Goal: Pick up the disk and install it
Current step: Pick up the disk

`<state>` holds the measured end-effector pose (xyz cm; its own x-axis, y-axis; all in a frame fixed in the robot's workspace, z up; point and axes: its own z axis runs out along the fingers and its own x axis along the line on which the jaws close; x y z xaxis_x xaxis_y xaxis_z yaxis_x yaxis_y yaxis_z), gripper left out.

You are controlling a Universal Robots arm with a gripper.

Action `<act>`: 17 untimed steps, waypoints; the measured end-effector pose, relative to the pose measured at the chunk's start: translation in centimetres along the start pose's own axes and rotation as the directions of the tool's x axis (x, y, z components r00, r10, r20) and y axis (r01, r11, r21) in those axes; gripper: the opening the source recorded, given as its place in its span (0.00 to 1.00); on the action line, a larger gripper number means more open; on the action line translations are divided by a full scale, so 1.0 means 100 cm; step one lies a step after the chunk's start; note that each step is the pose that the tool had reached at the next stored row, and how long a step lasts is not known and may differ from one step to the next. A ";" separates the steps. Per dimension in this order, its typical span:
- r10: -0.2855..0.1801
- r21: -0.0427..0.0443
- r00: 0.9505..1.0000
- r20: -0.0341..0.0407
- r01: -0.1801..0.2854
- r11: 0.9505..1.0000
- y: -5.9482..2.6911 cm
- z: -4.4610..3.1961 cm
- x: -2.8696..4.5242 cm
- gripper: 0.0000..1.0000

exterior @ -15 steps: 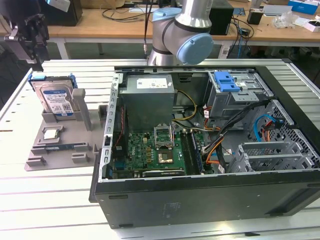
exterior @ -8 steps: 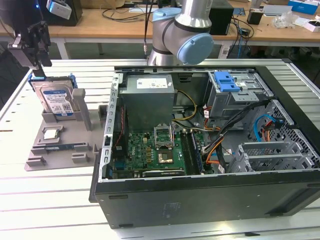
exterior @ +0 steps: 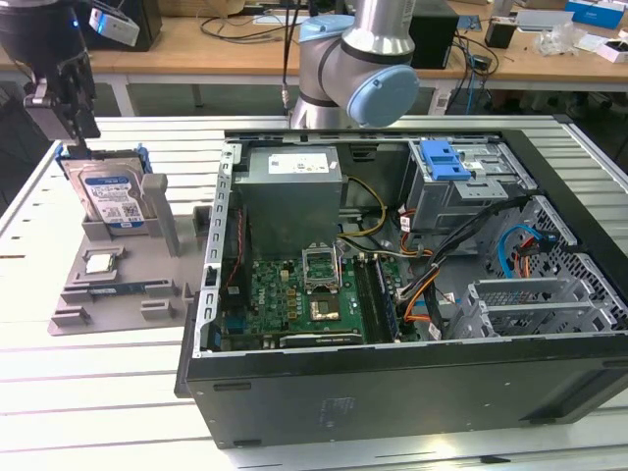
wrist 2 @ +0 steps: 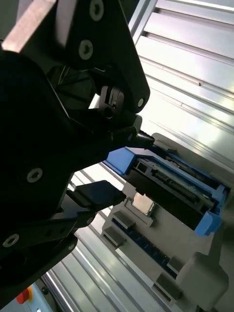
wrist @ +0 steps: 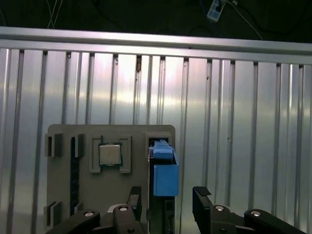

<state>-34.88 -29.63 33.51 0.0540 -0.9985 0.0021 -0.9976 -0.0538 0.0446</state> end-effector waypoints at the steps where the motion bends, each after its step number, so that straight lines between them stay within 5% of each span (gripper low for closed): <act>1: -0.004 0.000 1.000 0.000 0.004 1.000 0.0003 0.0018 -0.0001 0.54; 6: -0.059 0.000 0.998 -0.003 0.059 0.998 0.0019 0.0125 -0.0004 0.54; 17: -0.060 0.000 0.998 -0.004 0.060 0.998 0.0013 0.0392 -0.0005 0.54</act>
<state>-35.18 -29.61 29.60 0.1139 -0.9935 0.0035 -0.9925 -0.1137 0.0448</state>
